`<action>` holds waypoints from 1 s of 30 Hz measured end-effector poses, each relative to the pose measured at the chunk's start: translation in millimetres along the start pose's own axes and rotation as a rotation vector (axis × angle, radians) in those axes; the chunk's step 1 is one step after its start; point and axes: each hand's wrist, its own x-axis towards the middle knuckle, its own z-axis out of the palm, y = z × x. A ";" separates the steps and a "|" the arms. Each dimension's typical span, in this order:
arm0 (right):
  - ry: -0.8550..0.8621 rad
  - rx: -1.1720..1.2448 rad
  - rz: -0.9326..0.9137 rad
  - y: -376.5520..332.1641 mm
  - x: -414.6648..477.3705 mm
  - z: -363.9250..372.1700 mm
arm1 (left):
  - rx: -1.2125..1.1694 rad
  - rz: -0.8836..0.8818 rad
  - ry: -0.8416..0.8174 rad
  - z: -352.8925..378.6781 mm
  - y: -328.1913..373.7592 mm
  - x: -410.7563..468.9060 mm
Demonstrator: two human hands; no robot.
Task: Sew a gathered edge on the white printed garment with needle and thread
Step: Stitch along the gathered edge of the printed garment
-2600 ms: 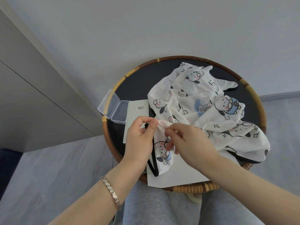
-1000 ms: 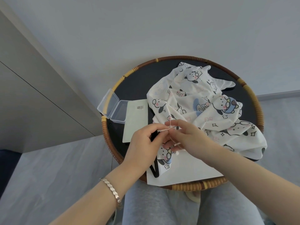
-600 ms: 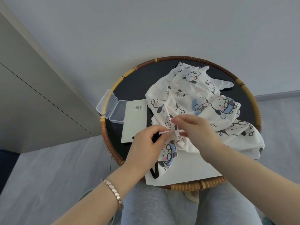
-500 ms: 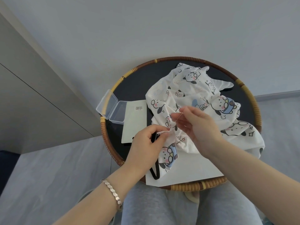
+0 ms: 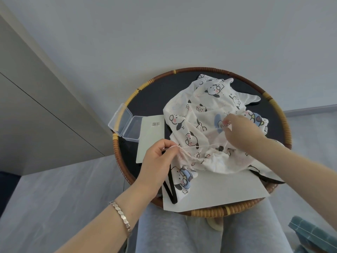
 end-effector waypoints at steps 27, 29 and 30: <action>-0.032 0.263 -0.075 5.1 -9.0 8.5 | 0.031 0.076 -0.067 -1.0 1.3 -2.9; -0.238 0.534 -0.174 -13.0 -19.4 0.9 | 0.027 0.073 -0.079 0.1 1.8 -3.1; -0.362 0.622 -0.197 -21.5 -24.0 -2.1 | 0.025 0.070 -0.085 0.5 2.5 -3.6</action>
